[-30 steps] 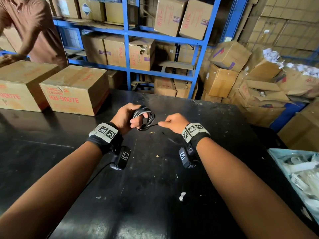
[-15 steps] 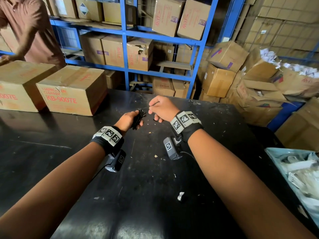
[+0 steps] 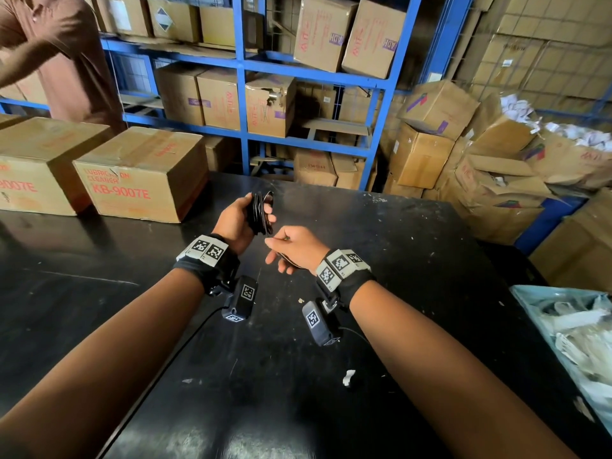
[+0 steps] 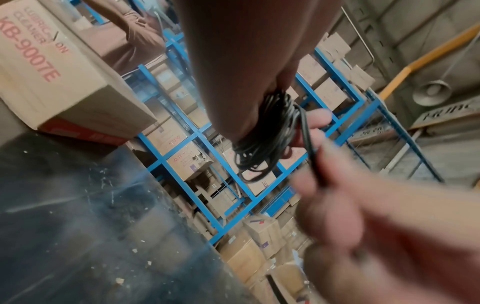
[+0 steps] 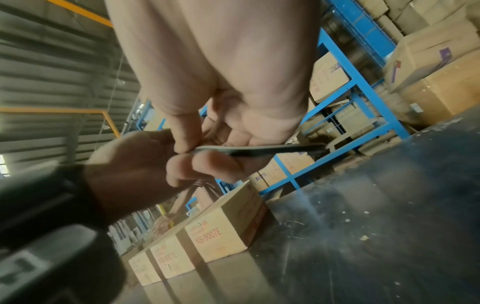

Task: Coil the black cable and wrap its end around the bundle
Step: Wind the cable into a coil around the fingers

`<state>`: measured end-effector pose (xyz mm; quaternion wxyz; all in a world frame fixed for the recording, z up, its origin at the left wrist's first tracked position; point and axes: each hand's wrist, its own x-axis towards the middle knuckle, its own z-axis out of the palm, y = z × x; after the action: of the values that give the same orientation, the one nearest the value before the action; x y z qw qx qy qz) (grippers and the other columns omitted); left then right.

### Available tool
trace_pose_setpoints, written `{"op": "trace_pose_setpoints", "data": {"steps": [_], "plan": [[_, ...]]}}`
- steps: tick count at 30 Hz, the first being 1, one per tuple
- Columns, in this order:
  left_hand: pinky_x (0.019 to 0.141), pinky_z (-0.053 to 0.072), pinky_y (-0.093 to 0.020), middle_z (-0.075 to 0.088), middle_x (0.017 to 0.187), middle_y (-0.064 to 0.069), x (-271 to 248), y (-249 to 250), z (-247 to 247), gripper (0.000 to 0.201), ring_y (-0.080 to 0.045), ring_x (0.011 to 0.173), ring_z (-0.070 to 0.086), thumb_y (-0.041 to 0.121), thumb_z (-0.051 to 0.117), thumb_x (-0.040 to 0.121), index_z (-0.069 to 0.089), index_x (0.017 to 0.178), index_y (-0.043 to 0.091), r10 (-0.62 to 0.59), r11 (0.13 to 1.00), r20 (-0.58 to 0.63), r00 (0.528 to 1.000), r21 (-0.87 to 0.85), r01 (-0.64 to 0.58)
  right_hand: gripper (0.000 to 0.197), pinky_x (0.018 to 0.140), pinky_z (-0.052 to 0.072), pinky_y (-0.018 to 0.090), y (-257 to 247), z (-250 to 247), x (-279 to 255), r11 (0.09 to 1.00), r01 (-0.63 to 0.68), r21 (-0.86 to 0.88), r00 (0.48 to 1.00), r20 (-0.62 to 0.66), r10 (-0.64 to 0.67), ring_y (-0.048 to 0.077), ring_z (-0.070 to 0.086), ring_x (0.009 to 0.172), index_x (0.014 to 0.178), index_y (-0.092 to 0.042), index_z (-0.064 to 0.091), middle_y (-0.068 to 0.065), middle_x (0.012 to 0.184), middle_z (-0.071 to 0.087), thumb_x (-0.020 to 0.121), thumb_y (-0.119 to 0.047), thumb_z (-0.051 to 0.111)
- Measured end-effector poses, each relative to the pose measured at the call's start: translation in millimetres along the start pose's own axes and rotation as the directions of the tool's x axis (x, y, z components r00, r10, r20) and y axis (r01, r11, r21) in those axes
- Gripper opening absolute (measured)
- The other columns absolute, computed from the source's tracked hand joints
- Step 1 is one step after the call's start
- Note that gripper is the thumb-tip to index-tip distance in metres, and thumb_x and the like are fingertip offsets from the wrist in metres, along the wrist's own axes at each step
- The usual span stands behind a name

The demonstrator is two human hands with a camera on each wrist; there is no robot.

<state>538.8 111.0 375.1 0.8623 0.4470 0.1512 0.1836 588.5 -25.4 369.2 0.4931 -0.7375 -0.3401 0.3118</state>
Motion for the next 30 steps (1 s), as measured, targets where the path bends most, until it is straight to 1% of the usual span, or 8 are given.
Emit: {"op": "trace_pose_setpoints", "data": {"steps": [3, 7, 11, 14, 19, 24, 28, 30], "plan": [[0.065, 0.041, -0.025, 0.056, 0.053, 0.003, -6, 4, 4, 0.041, -0.014, 0.055, 0.049, 0.033, 0.033, 0.096, 0.06, 0.101, 0.003, -0.016, 0.999, 0.075, 0.997, -0.029, 0.018, 0.025, 0.04, 0.04, 0.022, 12, -7, -1, 0.996, -0.03, -0.081, 0.999, 0.042, 0.034, 0.011, 0.05, 0.041, 0.077, -0.01, 0.055, 0.005, 0.067, 0.065, 0.094, -0.029, 0.052], [0.055, 0.036, -0.022, 0.042, 0.044, 0.006, -16, 9, 10, 0.033, -0.012, 0.044, 0.037, 0.031, 0.035, 0.094, 0.056, 0.087, 0.008, 0.022, 0.989, 0.245, 0.969, 0.136, -0.057, 0.033, 0.04, 0.039, 0.02, 24, -19, -4, 0.981, -0.084, -0.177, 0.994, 0.059, 0.096, 0.011, 0.047, 0.042, 0.076, -0.011, 0.062, 0.003, 0.063, 0.062, 0.093, -0.038, 0.053], [0.051, 0.036, -0.023, 0.031, 0.038, 0.009, -20, 5, 8, 0.021, -0.009, 0.036, 0.031, 0.023, 0.04, 0.089, 0.053, 0.079, 0.011, 0.026, 0.976, 0.259, 0.966, 0.2, -0.08, 0.032, 0.047, 0.041, 0.016, 25, -37, -4, 0.939, -0.033, -0.343, 0.999, 0.023, 0.044, 0.01, 0.048, 0.048, 0.076, -0.011, 0.067, 0.0, 0.063, 0.061, 0.089, -0.039, 0.059], [0.047, 0.035, -0.022, 0.028, 0.033, 0.01, -22, 6, 4, 0.027, -0.008, 0.032, 0.027, 0.019, 0.035, 0.089, 0.051, 0.069, 0.013, 0.024, 0.983, 0.247, 0.969, 0.169, -0.068, 0.037, 0.057, 0.043, 0.023, 23, -53, -3, 0.891, -0.029, -0.452, 0.999, -0.046, 0.009, 0.01, 0.05, 0.053, 0.074, -0.01, 0.07, 0.0, 0.062, 0.062, 0.082, -0.045, 0.065], [0.043, 0.032, -0.022, 0.028, 0.032, 0.01, -26, 6, -5, 0.023, -0.008, 0.029, 0.024, 0.033, 0.066, 0.059, 0.053, 0.061, 0.014, -0.011, 0.988, 0.312, 0.95, 0.15, -0.037, 0.038, 0.094, 0.034, 0.041, 12, -72, 2, 0.738, -0.072, -0.671, 0.981, -0.179, -0.067, 0.013, 0.056, 0.076, 0.06, -0.024, 0.064, -0.015, 0.064, 0.062, 0.066, -0.06, 0.071], [0.039, 0.029, -0.02, 0.012, 0.038, 0.007, -30, 2, -6, 0.023, -0.01, 0.029, 0.013, 0.033, 0.067, 0.055, 0.055, 0.059, 0.014, -0.067, 0.989, 0.345, 0.936, 0.147, 0.017, 0.012, 0.074, 0.042, 0.024, -13, -78, 0, 0.772, 0.147, -0.618, 0.974, -0.047, -0.222, 0.009, 0.059, 0.073, 0.075, -0.014, 0.071, -0.006, 0.076, 0.065, 0.073, -0.023, 0.078], [0.038, 0.029, -0.019, 0.009, 0.039, 0.005, -34, 1, -7, 0.019, -0.013, 0.032, 0.008, 0.032, 0.064, 0.055, 0.056, 0.057, 0.014, -0.085, 0.989, 0.35, 0.933, 0.142, 0.037, 0.014, 0.082, 0.035, 0.028, -20, -73, 5, 0.656, 0.18, -0.733, 0.968, 0.012, -0.253, 0.015, 0.046, 0.085, 0.077, -0.014, 0.07, -0.013, 0.075, 0.051, 0.074, -0.027, 0.076], [0.038, 0.028, -0.019, 0.009, 0.039, 0.005, -35, 1, -9, 0.02, -0.014, 0.032, 0.008, 0.031, 0.065, 0.054, 0.056, 0.056, 0.014, -0.09, 0.989, 0.346, 0.934, 0.14, 0.044, 0.021, 0.085, 0.037, 0.034, -19, -72, 6, 0.61, 0.171, -0.774, 0.954, -0.023, -0.298, 0.021, 0.042, 0.097, 0.072, -0.017, 0.069, -0.006, 0.089, 0.051, 0.067, -0.035, 0.08]]}}
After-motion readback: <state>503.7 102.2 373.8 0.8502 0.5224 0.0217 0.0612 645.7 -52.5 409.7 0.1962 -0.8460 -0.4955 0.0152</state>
